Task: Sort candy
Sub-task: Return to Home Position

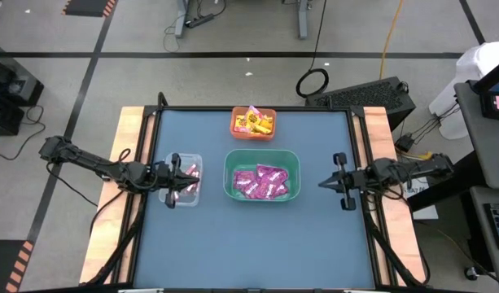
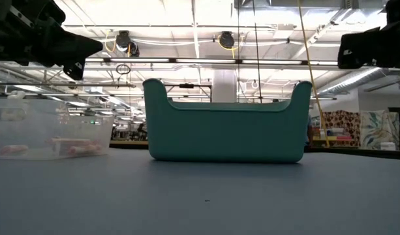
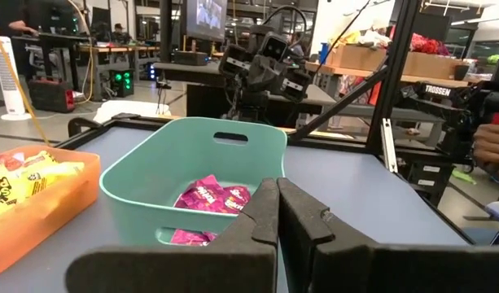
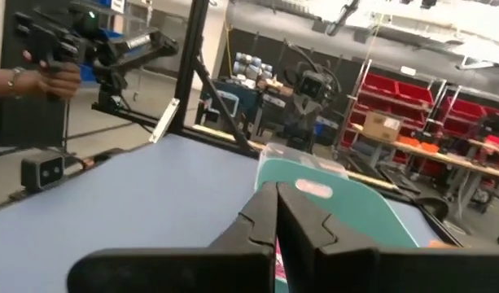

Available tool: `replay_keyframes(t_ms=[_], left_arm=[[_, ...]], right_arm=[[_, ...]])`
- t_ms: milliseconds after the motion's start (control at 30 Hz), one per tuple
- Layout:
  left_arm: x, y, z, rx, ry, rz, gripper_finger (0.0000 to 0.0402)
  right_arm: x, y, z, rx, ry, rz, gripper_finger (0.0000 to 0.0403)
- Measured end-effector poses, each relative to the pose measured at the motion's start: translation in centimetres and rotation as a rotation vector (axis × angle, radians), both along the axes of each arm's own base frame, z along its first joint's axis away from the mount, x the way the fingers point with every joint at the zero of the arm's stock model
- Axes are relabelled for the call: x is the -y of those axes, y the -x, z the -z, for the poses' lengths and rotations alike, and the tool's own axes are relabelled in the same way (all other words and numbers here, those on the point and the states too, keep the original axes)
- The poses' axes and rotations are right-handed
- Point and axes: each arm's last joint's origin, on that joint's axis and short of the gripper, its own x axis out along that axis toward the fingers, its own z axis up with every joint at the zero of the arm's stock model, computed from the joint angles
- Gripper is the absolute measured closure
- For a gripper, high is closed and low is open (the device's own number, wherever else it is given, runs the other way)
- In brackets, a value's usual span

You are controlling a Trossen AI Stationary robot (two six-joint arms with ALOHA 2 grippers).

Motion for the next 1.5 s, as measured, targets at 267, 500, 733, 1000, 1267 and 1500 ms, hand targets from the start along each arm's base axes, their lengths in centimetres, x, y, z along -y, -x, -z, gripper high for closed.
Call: replay_keyframes(t_ms=[267,500,733,1000,1267,1500], left_arm=[[0.0,0.0,0.1,-0.008,-0.002,0.0,0.04],[0.0,0.0,0.2,-0.016,-0.024,-0.001,0.04],[0.0,0.0,0.3,-0.031,-0.034,-0.016,0.04],[-0.1,0.0,0.4,-0.036,-0.036,-0.027,0.04],[-0.2,0.1,0.8,-0.082,-0.027,-0.07,0.04],[-0.5,0.7,0.8,-0.086,-0.052,-0.072,0.0401]], right_arm=[[0.5,-0.1,0.3,-0.03,-0.001,0.007,0.0403],[1.0,-0.2,0.5,-0.063,-0.036,0.052,0.0403],[1.0,-0.2,0.5,-0.062,-0.03,0.06,0.0403],[1.0,-0.2,0.5,-0.063,-0.034,0.06,0.0403],[1.3,-0.2,0.5,-0.065,-0.052,0.139,0.0403],[1.3,-0.2,0.5,-0.067,-0.065,0.139,0.0403]])
